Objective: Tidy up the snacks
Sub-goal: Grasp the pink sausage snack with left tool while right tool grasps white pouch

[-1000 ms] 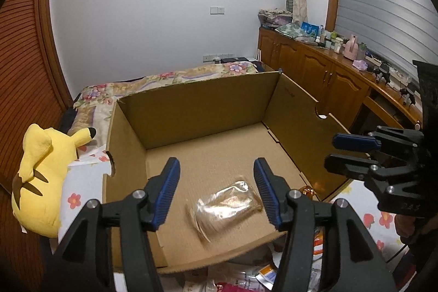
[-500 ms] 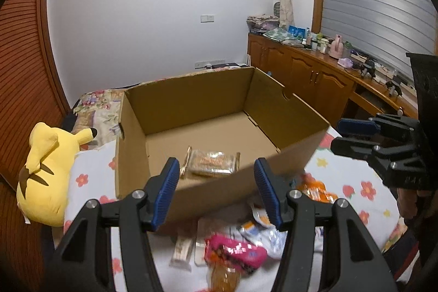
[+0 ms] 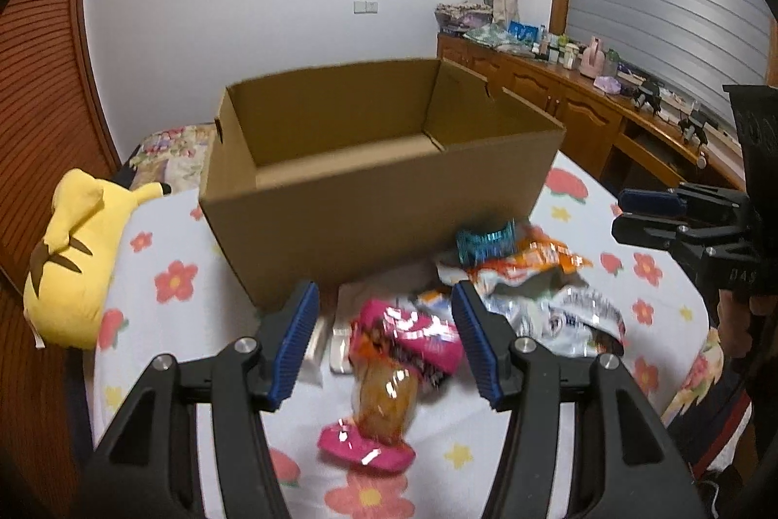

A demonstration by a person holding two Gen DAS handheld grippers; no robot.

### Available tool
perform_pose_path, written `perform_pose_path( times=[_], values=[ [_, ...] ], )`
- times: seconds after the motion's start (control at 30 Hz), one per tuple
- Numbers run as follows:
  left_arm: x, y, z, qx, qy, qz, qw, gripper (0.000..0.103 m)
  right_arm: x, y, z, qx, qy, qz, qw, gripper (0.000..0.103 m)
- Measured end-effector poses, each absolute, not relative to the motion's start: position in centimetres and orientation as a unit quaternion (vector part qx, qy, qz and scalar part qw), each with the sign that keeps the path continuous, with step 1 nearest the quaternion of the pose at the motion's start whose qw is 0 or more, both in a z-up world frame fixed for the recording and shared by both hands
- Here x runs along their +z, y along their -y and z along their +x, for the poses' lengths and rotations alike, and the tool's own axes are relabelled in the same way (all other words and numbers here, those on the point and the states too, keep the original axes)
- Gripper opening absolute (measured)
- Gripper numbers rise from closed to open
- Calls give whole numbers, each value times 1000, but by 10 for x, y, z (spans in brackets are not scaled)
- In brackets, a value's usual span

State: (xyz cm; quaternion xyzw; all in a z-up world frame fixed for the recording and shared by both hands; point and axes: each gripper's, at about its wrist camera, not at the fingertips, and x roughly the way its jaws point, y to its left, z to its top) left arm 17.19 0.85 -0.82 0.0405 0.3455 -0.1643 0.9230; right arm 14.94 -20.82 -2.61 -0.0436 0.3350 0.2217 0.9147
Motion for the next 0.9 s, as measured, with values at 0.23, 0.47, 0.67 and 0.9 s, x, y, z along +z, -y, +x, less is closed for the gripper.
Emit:
perform_pose_path(
  times=[0.23, 0.47, 0.67, 0.9],
  values=[
    [-30, -12, 165, -170, -360, 36, 917, 66, -52, 216, 143, 208, -360, -39, 909, 64],
    [-59, -10, 164, -173, -385, 39, 906, 68, -77, 225, 143, 201, -386, -34, 900, 64],
    [-77, -5, 166, -172, -400, 47, 899, 68, -97, 230, 145, 199, -408, -24, 891, 64],
    [-88, -2, 173, -170, -413, 50, 893, 68, -106, 229, 146, 198, -418, -22, 886, 64]
  ],
)
